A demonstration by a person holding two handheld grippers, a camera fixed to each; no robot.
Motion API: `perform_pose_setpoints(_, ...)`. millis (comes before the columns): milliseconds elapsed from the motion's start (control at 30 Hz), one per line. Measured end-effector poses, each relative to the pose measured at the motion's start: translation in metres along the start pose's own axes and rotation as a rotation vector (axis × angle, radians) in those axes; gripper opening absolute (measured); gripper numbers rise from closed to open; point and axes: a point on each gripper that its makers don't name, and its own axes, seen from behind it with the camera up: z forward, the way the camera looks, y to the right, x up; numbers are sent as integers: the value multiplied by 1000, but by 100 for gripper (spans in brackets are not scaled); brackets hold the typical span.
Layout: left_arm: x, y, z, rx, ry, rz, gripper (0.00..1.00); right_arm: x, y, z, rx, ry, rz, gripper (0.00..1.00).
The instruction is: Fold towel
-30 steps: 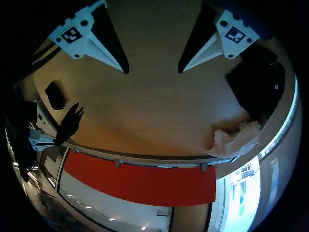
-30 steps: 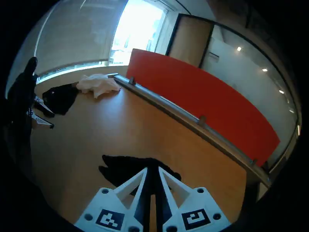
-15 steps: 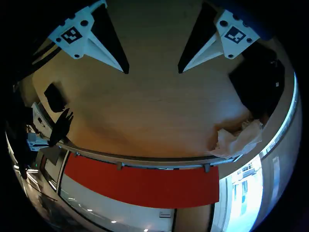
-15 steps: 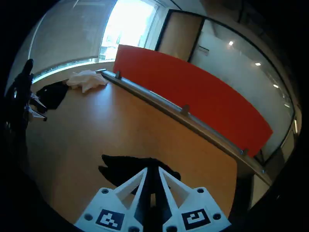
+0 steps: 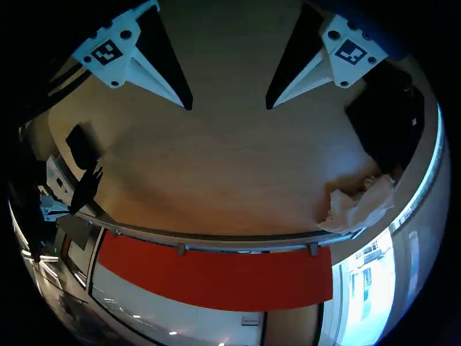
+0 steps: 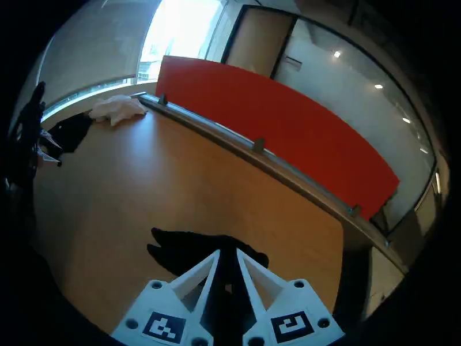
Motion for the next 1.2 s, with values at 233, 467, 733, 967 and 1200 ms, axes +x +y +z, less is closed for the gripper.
perform_pose_setpoints(233,0,8,2,-6,-2,7,94,-19,11,-7,-15,-21,20,5)
perform_pose_setpoints(467,1,12,2,-9,-2,17,94,-39,15,-15,-29,-42,40,5)
perform_pose_setpoints(733,1,14,2,-10,-3,25,94,-68,22,-30,-54,-84,50,5)
perform_pose_setpoints(967,1,16,1,-13,-4,31,94,-96,25,-42,-79,-123,77,5)
perform_pose_setpoints(1200,2,16,-2,-14,-2,39,94,-126,24,-52,-95,-164,113,5)
